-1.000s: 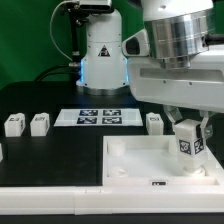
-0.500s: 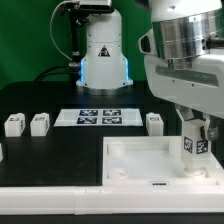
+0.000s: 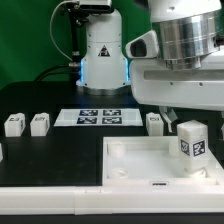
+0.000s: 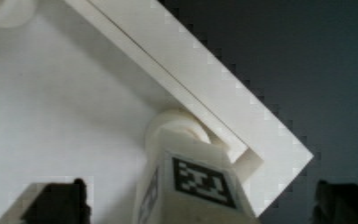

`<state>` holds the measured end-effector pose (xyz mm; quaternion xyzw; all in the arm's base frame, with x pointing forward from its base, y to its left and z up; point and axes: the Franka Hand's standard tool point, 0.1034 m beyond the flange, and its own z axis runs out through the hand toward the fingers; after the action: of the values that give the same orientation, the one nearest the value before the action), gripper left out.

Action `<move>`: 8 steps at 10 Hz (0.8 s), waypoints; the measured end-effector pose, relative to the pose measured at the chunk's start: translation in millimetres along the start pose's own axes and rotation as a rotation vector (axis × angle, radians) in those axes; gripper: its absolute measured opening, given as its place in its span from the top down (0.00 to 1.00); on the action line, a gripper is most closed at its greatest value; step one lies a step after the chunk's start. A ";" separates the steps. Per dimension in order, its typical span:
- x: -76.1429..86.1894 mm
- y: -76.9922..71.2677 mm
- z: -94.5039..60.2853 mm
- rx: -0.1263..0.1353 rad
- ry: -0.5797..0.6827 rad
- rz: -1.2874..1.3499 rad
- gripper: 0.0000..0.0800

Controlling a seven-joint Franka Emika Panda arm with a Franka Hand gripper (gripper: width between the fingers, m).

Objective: Assemble one leg

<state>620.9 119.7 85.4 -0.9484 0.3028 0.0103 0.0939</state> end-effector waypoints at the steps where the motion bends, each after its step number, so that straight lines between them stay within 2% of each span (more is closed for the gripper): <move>1: -0.1 0.2 0.6 -0.001 0.000 -0.137 0.19; 6: 8.0 2.4 1.1 -0.008 0.002 -0.753 0.19; 8: 8.2 2.3 1.3 -0.008 0.003 -0.793 0.19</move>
Offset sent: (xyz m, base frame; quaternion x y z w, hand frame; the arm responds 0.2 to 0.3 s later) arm 0.0049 0.0000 -0.0002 0.0105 -0.0131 -0.2224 0.9748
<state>626.3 113.4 83.1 -0.9921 -0.0869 -0.0271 0.0866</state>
